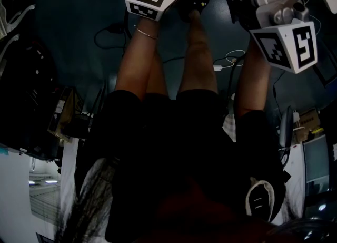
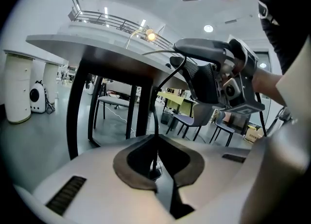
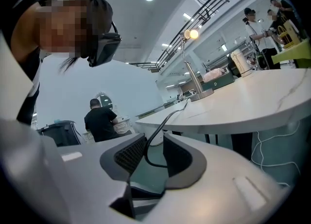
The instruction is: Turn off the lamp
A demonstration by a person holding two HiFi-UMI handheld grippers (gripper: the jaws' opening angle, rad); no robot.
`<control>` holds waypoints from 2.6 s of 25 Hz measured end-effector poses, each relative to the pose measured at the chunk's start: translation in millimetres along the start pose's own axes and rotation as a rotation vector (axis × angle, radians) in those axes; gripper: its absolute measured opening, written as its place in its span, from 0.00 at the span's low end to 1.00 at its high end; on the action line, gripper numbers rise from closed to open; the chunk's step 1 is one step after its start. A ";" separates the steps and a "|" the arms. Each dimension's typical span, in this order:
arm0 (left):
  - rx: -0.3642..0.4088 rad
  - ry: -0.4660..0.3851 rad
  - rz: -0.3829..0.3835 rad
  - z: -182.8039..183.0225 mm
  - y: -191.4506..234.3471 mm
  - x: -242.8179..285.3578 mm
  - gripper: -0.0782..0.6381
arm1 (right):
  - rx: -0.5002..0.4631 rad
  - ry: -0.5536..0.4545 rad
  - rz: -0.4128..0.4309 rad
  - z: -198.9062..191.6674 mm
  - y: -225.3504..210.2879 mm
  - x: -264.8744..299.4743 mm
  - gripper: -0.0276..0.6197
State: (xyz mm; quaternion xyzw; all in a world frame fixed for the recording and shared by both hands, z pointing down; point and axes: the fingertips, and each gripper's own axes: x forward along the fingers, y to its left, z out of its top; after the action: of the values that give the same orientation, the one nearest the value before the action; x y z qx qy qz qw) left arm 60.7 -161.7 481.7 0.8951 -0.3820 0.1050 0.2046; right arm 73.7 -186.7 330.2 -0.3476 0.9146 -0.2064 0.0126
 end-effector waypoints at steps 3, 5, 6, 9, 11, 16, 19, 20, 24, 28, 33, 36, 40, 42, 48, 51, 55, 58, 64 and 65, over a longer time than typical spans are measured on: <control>-0.010 0.000 -0.006 3.0 -2.7 -6.5 0.14 | -0.009 0.001 0.002 -1.6 2.0 -3.3 0.19; -0.012 -0.002 -0.011 7.8 -3.7 -9.8 0.14 | -0.013 -0.002 -0.002 -1.9 1.3 -6.4 0.21; -0.010 -0.003 -0.012 10.6 -4.1 -11.4 0.14 | -0.014 -0.002 -0.007 -2.0 0.5 -8.4 0.22; 0.000 -0.001 -0.016 15.3 -4.3 -16.6 0.14 | -0.007 -0.002 -0.023 -5.8 -0.9 -14.4 0.24; 0.006 0.004 -0.015 15.7 -3.7 -21.0 0.14 | -0.003 0.001 -0.030 -10.9 -0.1 -17.0 0.24; 0.003 0.004 -0.009 16.2 -2.4 -30.3 0.14 | 0.005 0.030 -0.046 -28.1 -5.0 -24.9 0.25; -0.005 -0.002 -0.006 18.5 -1.4 -37.7 0.14 | 0.006 0.056 -0.066 -42.2 -10.2 -31.9 0.25; -0.004 -0.003 -0.006 19.8 -1.2 -40.4 0.14 | 0.006 0.063 -0.067 -46.7 -10.2 -33.1 0.25; 0.013 0.001 -0.008 24.8 -2.2 -51.4 0.14 | -0.016 0.094 -0.017 -66.6 1.8 -30.0 0.25; 0.029 0.009 -0.025 25.9 -2.0 -55.2 0.14 | -0.065 0.126 0.096 -90.6 18.3 -20.4 0.25; 0.045 0.017 -0.033 32.2 -11.8 -57.8 0.14 | -0.180 0.205 0.175 -117.0 27.6 -19.9 0.25; 0.028 0.008 -0.042 35.5 -14.7 -64.5 0.14 | -0.213 0.252 0.190 -133.3 32.1 -17.7 0.25; 0.062 0.011 -0.045 45.4 -17.2 -72.2 0.14 | -0.270 0.306 0.218 -147.2 36.9 -14.4 0.25; 0.092 0.016 -0.058 50.4 -21.8 -74.1 0.14 | -0.312 0.346 0.221 -155.3 37.0 -13.2 0.25; 0.107 0.015 -0.083 61.5 -30.7 -76.3 0.14 | -0.444 0.456 0.194 -176.3 32.7 -9.0 0.27; 0.108 0.007 -0.086 68.1 -31.7 -77.6 0.14 | -0.446 0.441 0.159 -175.9 29.7 -6.0 0.27; 0.114 0.005 -0.102 73.1 -38.5 -76.9 0.14 | -0.412 0.426 0.139 -174.6 26.1 -3.6 0.27; 0.110 -0.002 -0.110 76.2 -41.6 -76.4 0.14 | -0.416 0.420 0.144 -173.5 26.7 -2.0 0.27; 0.088 -0.015 -0.102 82.4 -36.6 -78.2 0.14 | -0.405 0.408 0.169 -173.1 34.0 -0.8 0.24; 0.089 -0.013 -0.098 82.5 -35.3 -78.4 0.14 | -0.397 0.412 0.177 -173.7 35.3 -1.8 0.22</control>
State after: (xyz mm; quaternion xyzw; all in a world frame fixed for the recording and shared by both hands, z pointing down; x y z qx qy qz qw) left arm 35.2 -126.2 370.8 0.9217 -0.3340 0.1058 0.1667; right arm 23.8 -97.7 475.3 -0.2128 0.9471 -0.0879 -0.2235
